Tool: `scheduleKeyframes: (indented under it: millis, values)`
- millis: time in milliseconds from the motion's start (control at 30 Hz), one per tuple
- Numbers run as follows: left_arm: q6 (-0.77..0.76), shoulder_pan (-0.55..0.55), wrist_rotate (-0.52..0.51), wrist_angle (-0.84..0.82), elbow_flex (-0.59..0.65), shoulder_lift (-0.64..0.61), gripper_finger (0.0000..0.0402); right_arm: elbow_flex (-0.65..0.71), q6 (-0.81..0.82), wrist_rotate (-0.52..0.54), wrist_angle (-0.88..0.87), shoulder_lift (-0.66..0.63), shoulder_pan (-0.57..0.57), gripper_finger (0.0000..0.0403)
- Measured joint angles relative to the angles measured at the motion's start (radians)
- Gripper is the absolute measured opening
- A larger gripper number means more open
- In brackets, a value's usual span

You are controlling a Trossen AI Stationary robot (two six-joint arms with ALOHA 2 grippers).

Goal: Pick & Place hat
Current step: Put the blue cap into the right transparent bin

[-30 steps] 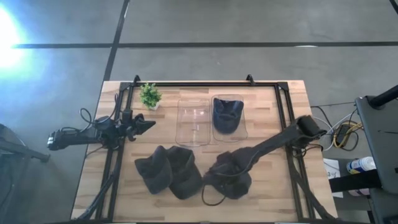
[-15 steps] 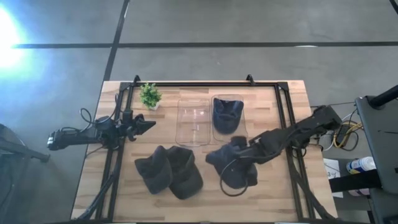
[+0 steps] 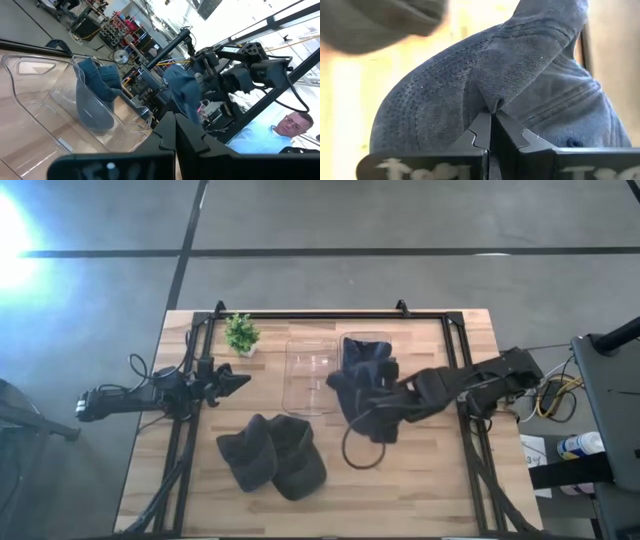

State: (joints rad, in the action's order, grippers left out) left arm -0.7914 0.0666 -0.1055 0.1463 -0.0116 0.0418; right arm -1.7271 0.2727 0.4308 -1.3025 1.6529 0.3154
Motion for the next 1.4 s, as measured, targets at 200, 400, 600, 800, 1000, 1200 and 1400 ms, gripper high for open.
scheduleKeyframes:
  millis: [200,400,600,800,1000,1200,1400]
  values:
    - [-0.002,0.0,0.0,0.001,0.0,0.0,0.0,0.013,-0.034,0.145,0.0,0.025,-0.062,0.0007]
    - [-0.002,0.0,0.0,0.001,0.0,0.0,0.0,0.013,-0.039,0.306,0.012,0.037,-0.104,0.0007]
    - [-0.002,0.0,0.0,0.002,0.0,0.0,0.0,0.023,-0.049,0.388,0.039,0.051,-0.132,0.0007]
    - [-0.002,0.0,0.0,0.002,0.0,0.0,0.0,0.12,-0.069,0.418,0.119,0.061,-0.141,0.0007]
    - [0.002,0.0,0.0,0.002,0.0,0.0,0.0,0.256,-0.067,0.404,0.213,0.059,-0.164,0.0007]
    - [0.002,0.0,0.004,0.002,0.0,0.0,0.0,0.37,-0.094,0.379,0.328,0.044,-0.181,0.0007]
    - [0.0,0.0,0.01,0.002,0.0,0.0,0.0,0.483,-0.108,0.325,0.449,0.036,-0.205,0.0007]
